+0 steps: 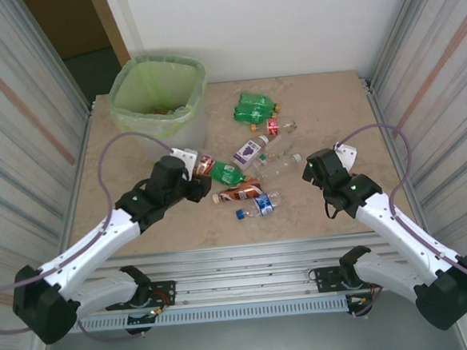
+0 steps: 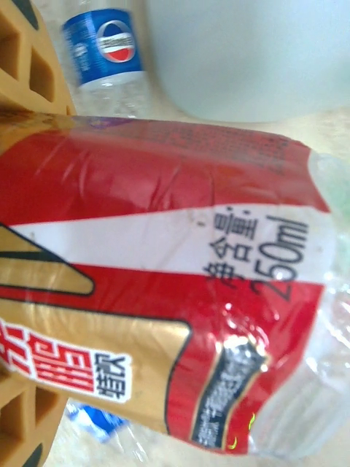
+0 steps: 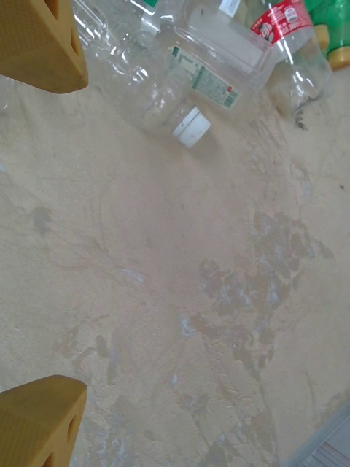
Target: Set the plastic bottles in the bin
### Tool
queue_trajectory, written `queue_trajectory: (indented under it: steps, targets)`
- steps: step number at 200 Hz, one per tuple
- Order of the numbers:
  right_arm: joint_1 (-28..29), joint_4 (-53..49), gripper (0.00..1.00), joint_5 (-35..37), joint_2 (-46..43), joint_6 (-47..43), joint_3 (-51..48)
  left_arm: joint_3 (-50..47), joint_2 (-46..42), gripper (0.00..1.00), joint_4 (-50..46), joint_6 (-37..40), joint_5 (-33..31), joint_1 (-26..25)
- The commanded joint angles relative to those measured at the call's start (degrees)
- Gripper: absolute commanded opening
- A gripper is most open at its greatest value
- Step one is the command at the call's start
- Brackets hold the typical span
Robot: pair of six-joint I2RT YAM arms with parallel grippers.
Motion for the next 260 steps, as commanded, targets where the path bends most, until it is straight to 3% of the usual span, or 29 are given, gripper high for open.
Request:
queue_trajectory:
  steps: [1, 36, 88, 183, 260]
  targets:
    - [-0.39, 0.75, 0.98, 2.01, -1.88, 2.3, -1.13, 4.43, -3.24, 0.44, -0.46, 3.14, 1.69, -0.35]
    - [-0.47, 1.65, 0.98, 2.1, -2.45, 2.18, -1.61, 11.08, -3.39, 0.43, 0.3, 7.47, 1.92, -0.33]
    - [-0.56, 1.5, 0.98, 2.42, -2.0, 2.28, -0.52, 26.73, 4.16, 0.43, -1.79, 17.48, -4.48, 0.68]
    - [-0.83, -0.16, 0.98, 1.83, -0.21, 3.15, 2.89, 55.39, 28.75, 0.43, -13.43, 20.82, 3.7, 21.94]
    - [-0.83, 0.01, 0.98, 0.29, 0.79, 3.59, 4.38, 69.6, 45.44, 0.44, -21.18, 20.6, 3.83, 29.7]
